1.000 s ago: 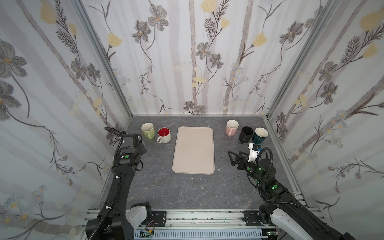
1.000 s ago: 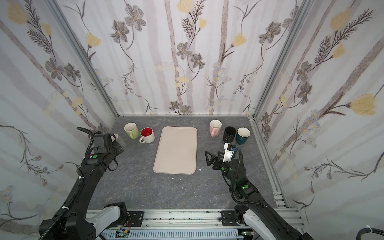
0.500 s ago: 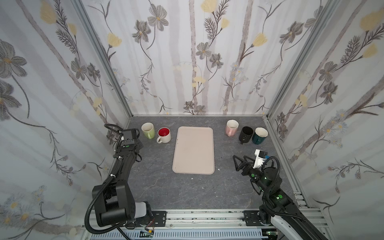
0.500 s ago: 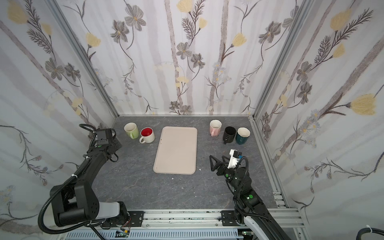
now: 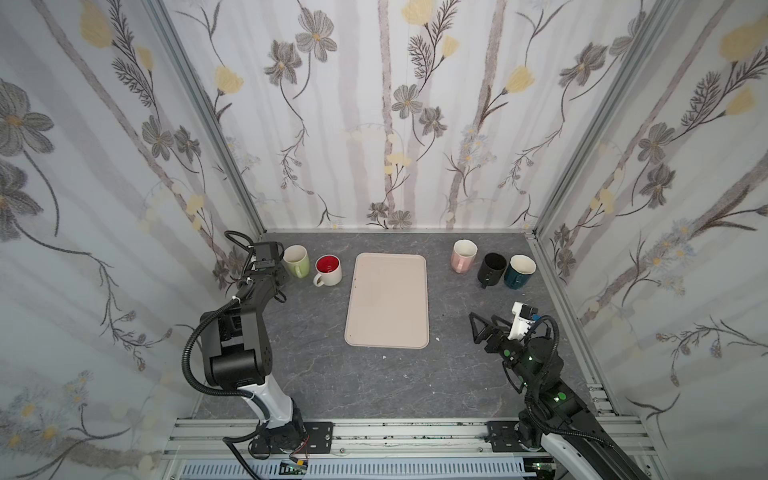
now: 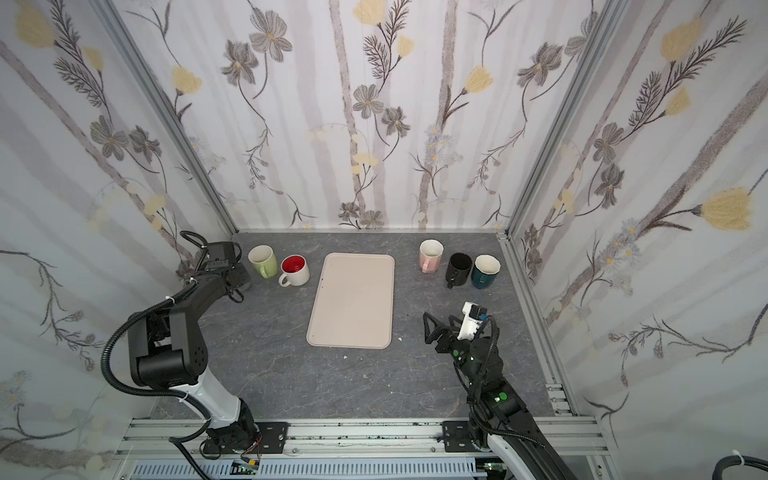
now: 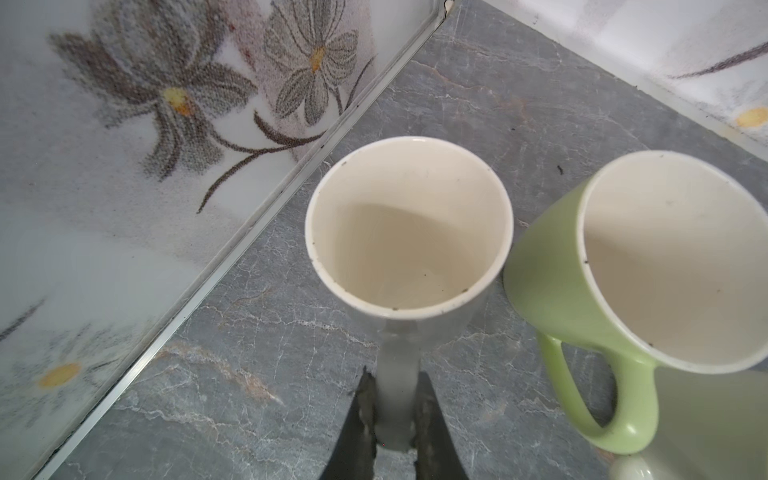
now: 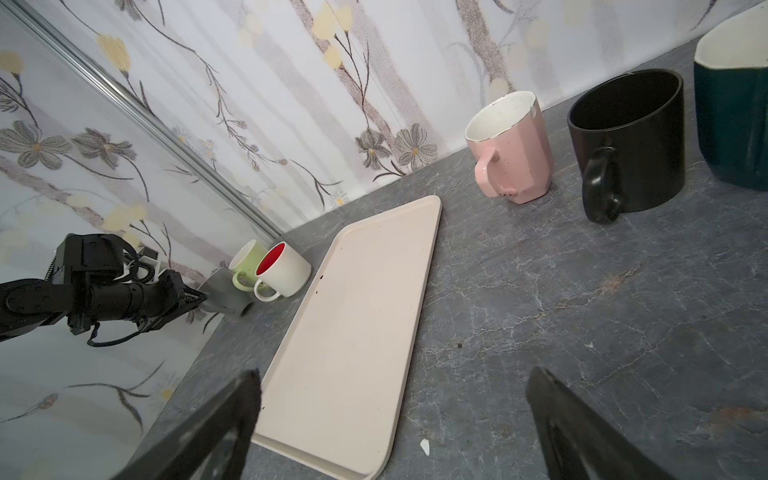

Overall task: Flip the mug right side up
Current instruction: 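Carry the upright grey mug with the left gripper beside the green mug, then lower the grey mug upright onto the table and open the left gripper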

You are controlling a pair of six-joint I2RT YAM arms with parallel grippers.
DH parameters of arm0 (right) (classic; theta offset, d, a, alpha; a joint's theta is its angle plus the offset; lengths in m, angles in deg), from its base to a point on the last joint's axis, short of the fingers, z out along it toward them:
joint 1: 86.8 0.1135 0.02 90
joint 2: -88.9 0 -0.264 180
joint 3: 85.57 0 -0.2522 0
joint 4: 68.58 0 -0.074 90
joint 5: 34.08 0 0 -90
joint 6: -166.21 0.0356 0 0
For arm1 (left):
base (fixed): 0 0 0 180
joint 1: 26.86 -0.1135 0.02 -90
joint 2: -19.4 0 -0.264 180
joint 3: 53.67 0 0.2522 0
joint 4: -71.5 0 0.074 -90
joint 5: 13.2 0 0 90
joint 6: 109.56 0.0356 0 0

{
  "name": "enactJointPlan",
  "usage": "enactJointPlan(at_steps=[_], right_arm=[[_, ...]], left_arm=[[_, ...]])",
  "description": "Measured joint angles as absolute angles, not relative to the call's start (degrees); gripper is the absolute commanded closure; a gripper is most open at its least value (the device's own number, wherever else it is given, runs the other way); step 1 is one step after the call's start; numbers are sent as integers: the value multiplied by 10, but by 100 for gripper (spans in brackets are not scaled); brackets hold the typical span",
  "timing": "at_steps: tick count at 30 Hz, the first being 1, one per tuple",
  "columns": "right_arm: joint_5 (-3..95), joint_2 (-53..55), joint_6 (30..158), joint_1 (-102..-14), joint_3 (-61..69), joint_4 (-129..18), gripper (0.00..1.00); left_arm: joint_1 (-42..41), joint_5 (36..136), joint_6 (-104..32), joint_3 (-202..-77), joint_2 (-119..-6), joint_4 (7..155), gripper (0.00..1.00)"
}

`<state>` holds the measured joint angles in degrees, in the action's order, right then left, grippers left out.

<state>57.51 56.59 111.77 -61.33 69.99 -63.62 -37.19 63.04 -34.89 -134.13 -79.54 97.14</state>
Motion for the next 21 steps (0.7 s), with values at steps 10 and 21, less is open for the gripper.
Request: enactJointPlan(at_steps=[10, 21], right_arm=[[588, 498, 1118, -617, 688, -638, 0], [589, 485, 1121, -622, 676, -658, 0]], left_arm=[[-368, 628, -343, -1343, -815, 940, 53], [-325, 618, -330, -1324, -792, 939, 0]])
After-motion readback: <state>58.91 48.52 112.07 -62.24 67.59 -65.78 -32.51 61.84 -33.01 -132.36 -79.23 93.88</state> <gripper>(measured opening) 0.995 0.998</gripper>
